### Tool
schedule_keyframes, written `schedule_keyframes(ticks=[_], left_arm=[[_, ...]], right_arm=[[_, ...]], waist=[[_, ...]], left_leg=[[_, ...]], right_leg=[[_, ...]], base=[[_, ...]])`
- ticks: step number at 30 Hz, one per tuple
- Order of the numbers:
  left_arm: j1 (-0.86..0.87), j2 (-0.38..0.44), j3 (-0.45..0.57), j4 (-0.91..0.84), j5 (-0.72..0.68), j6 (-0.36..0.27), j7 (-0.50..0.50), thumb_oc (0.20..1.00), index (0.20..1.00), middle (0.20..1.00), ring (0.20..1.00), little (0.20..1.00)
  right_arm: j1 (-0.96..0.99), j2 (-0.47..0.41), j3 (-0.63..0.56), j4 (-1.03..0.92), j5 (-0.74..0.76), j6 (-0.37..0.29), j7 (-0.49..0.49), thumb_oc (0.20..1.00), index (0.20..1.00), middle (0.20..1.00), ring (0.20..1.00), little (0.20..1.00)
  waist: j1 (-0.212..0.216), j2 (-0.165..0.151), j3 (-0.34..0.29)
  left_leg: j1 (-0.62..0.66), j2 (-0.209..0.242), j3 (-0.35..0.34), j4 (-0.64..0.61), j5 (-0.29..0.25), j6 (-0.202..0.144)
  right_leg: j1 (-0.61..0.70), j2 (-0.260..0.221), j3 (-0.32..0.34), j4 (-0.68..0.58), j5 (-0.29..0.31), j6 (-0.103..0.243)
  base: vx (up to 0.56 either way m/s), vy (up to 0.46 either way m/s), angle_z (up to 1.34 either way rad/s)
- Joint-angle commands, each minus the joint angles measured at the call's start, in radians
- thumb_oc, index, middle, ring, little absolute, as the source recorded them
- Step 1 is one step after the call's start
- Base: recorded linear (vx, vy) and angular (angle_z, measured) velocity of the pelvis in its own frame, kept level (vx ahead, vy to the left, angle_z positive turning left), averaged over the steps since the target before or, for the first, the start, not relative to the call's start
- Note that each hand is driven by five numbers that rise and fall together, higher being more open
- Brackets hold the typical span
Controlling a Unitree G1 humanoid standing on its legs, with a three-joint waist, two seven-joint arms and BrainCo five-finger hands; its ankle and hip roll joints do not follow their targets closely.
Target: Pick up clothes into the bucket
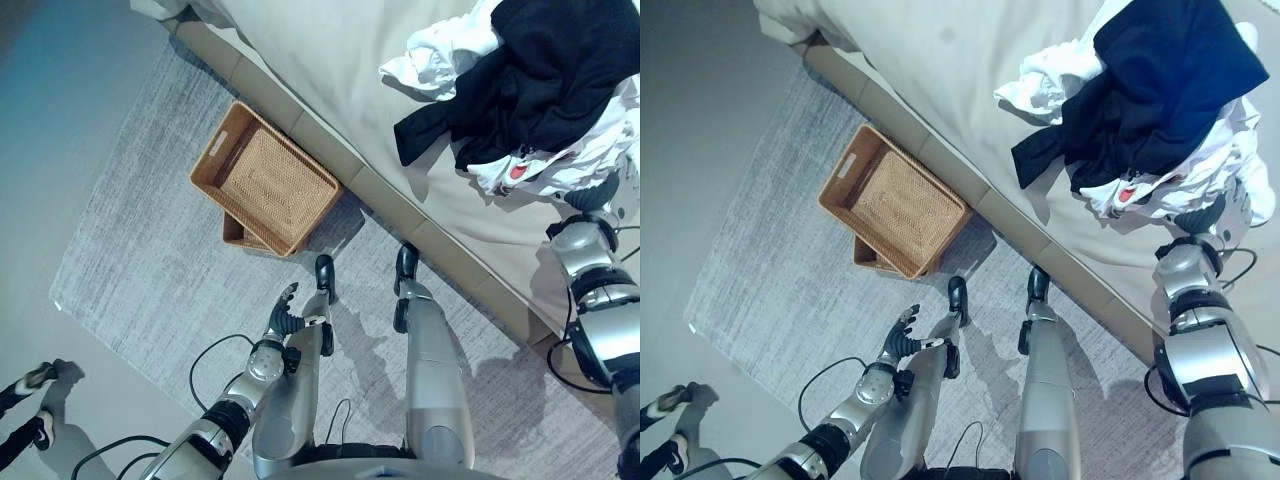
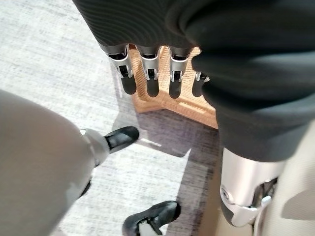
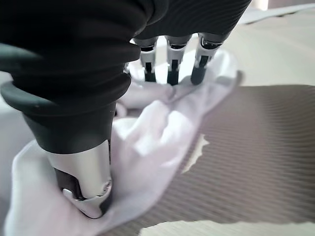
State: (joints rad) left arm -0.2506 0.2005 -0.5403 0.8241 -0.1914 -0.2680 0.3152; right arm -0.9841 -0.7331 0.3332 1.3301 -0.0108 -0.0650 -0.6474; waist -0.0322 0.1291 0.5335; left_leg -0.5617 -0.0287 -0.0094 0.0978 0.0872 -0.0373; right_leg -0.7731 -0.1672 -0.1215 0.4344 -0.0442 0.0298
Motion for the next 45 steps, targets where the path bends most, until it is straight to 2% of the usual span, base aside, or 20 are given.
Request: schedule_keyframes(ticks=[1, 2, 9, 15, 20, 24, 25, 29, 30, 33, 34, 35, 38, 39, 41, 45], left_arm=[[0.004, -0.002, -0.015, -0.025, -0.044, -0.008, 0.011, 1.0, 1.0, 1.0, 1.0, 1.0], [0.0, -0.001, -0.017, -0.024, -0.05, -0.01, 0.015, 1.0, 1.0, 1.0, 1.0, 1.0], [-0.025, 0.0, -0.015, -0.023, -0.059, -0.017, 0.023, 1.0, 1.0, 1.0, 1.0, 1.0], [-0.037, 0.003, 0.003, -0.02, -0.046, -0.023, 0.036, 1.0, 1.0, 1.0, 1.0, 1.0], [-0.031, 0.013, 0.032, 0.01, -0.018, -0.022, 0.049, 1.0, 1.0, 1.0, 1.0, 1.0], [-0.008, 0.032, 0.095, 0.048, 0.002, -0.016, 0.05, 1.0, 1.0, 1.0, 1.0, 1.0], [-0.009, 0.032, 0.094, 0.049, 0.002, -0.016, 0.05, 1.0, 1.0, 1.0, 1.0, 1.0], [0.044, 0.058, 0.138, 0.069, 0.019, -0.011, 0.034, 1.0, 1.0, 1.0, 1.0, 1.0], [0.066, 0.067, 0.159, 0.076, 0.026, -0.007, 0.024, 1.0, 1.0, 1.0, 1.0, 1.0], [0.093, 0.075, 0.169, 0.066, 0.033, -0.009, 0.009, 1.0, 1.0, 1.0, 1.0, 1.0], [0.106, 0.079, 0.187, 0.055, 0.039, -0.009, 0.002, 1.0, 1.0, 1.0, 1.0, 1.0], [0.108, 0.081, 0.185, 0.053, 0.039, -0.008, 0.002, 1.0, 1.0, 1.0, 1.0, 1.0], [0.136, 0.087, 0.213, -0.011, 0.027, -0.01, -0.01, 1.0, 1.0, 1.0, 1.0, 1.0], [0.14, 0.086, 0.217, -0.033, 0.023, -0.014, -0.015, 1.0, 1.0, 1.0, 1.0, 1.0], [0.144, 0.092, 0.214, -0.063, 0.017, -0.016, -0.02, 1.0, 1.0, 1.0, 1.0, 1.0], [0.153, 0.124, 0.185, -0.208, 0.002, -0.025, -0.072, 1.0, 1.0, 1.0, 1.0, 1.0]], right_arm=[[-0.044, -0.101, 0.052, 0.008, -0.017, -0.016, 0.003, 0.344, 0.344, 0.344, 0.344, 0.344], [-0.068, -0.104, 0.063, 0.001, -0.005, -0.021, -0.003, 0.2, 0.2, 0.2, 0.2, 0.2], [-0.082, -0.077, 0.044, -0.09, 0.064, -0.07, -0.031, 0.2, 0.2, 0.2, 0.2, 0.2], [-0.052, -0.028, -0.019, -0.224, 0.145, -0.126, -0.068, 0.2, 0.2, 0.2, 0.2, 0.2], [-0.011, -0.033, -0.101, -0.377, 0.173, -0.16, -0.126, 0.2, 0.2, 0.2, 0.2, 0.2], [0.036, -0.086, -0.2, -0.543, 0.144, -0.172, -0.179, 0.2, 0.2, 0.2, 0.2, 0.2], [0.037, -0.085, -0.202, -0.544, 0.143, -0.171, -0.179, 0.2, 0.2, 0.2, 0.2, 0.2], [0.097, -0.122, -0.267, -0.63, 0.125, -0.18, -0.183, 0.2, 0.2, 0.2, 0.2, 0.2], [0.13, -0.136, -0.296, -0.673, 0.101, -0.178, -0.182, 0.2, 0.2, 0.2, 0.2, 0.2], [0.179, -0.148, -0.336, -0.692, 0.086, -0.176, -0.18, 0.2, 0.2, 0.2, 0.2, 0.2], [0.21, -0.154, -0.365, -0.751, 0.062, -0.172, -0.181, 0.2, 0.2, 0.2, 0.2, 0.2], [0.216, -0.152, -0.37, -0.755, 0.06, -0.171, -0.181, 0.2, 0.2, 0.2, 0.2, 0.2], [0.284, -0.157, -0.423, -0.888, -0.001, -0.151, -0.181, 0.2, 0.2, 0.2, 0.2, 0.2], [0.301, -0.151, -0.438, -0.88, -0.008, -0.148, -0.185, 0.2, 0.2, 0.2, 0.2, 0.2], [0.296, -0.159, -0.445, -0.877, -0.009, -0.147, -0.189, 0.2, 0.2, 0.2, 0.2, 0.2], [0.219, -0.215, -0.399, -0.86, -0.001, -0.147, -0.164, 0.2, 0.2, 0.2, 0.2, 0.2]], waist=[[-0.005, 0.003, -0.013], [-0.004, 0.005, -0.013], [-0.011, -0.004, -0.013], [-0.021, -0.032, -0.013], [-0.034, -0.066, -0.013], [-0.046, -0.107, -0.015], [-0.046, -0.106, -0.014], [-0.045, -0.14, -0.072], [-0.043, -0.152, -0.11], [-0.036, -0.162, -0.146], [-0.036, -0.168, -0.181], [-0.035, -0.168, -0.181], [-0.034, -0.175, -0.234], [-0.033, -0.176, -0.25], [-0.029, -0.181, -0.265], [-0.025, -0.2, -0.339]], left_leg=[[-0.056, -0.007, -0.028, 0.094, -0.02, -0.026], [-0.069, -0.009, -0.029, 0.097, -0.018, -0.025], [-0.081, -0.016, -0.032, 0.095, -0.015, -0.026], [-0.052, -0.017, -0.037, 0.101, -0.025, -0.023], [0.033, -0.013, -0.036, 0.1, -0.042, -0.021], [0.162, -0.006, -0.025, 0.087, -0.065, -0.018], [0.162, -0.006, -0.025, 0.083, -0.059, -0.017], [0.245, 0.003, -0.004, 0.059, -0.078, -0.009], [0.278, 0.01, 0.007, 0.042, -0.083, -0.007], [0.322, 0.011, 0.01, 0.019, -0.085, -0.005], [0.353, 0.014, 0.01, 0.003, -0.086, -0.006], [0.356, 0.015, 0.009, 0.0, -0.085, -0.006], [0.408, 0.02, 0.006, -0.022, -0.087, -0.005], [0.419, 0.022, 0.004, -0.025, -0.089, -0.005], [0.44, 0.023, 0.002, -0.031, -0.092, -0.005], [0.509, 0.031, 0.006, -0.04, -0.11, -0.007]], right_leg=[[0.04, -0.022, -0.027, 0.022, -0.037, 0.049], [0.028, -0.024, -0.026, 0.024, -0.037, 0.049], [0.013, -0.034, -0.028, 0.029, -0.037, 0.05], [0.059, -0.029, -0.027, 0.002, -0.024, 0.054], [0.161, -0.028, -0.025, -0.042, -0.007, 0.062], [0.31, -0.018, -0.019, -0.106, 0.016, 0.075], [0.312, -0.017, -0.02, -0.113, 0.024, 0.075], [0.404, -0.001, -0.01, -0.187, 0.053, 0.091], [0.444, 0.006, -0.008, -0.226, 0.063, 0.099], [0.498, 0.016, -0.012, -0.263, 0.069, 0.103], [0.537, 0.02, -0.018, -0.287, 0.067, 0.105], [0.54, 0.02, -0.02, -0.29, 0.067, 0.105], [0.595, 0.029, -0.03, -0.309, 0.057, 0.105], [0.608, 0.03, -0.033, -0.31, 0.053, 0.105], [0.632, 0.032, -0.037, -0.314, 0.046, 0.104], [0.714, 0.044, -0.045, -0.347, 0.033, 0.104]], base=[[0.0, -0.016, 0.06], [0.0, -0.009, 0.05], [0.0, -0.003, 0.03], [0.0, 0.0, 0.01], [0.0, 0.015, 0.04], [0.01, 0.06, -0.04], [0.04, 0.048, -0.13], [0.08, 0.047, -0.15], [0.09, 0.038, -0.2], [0.12, 0.0, -0.3], [0.06, -0.003, -0.13], [0.1, -0.007, -0.08], [0.1, -0.003, -0.03], [0.1, -0.006, 0.03], [0.08, -0.009, 0.05], [0.09, -0.008, 0.07]])
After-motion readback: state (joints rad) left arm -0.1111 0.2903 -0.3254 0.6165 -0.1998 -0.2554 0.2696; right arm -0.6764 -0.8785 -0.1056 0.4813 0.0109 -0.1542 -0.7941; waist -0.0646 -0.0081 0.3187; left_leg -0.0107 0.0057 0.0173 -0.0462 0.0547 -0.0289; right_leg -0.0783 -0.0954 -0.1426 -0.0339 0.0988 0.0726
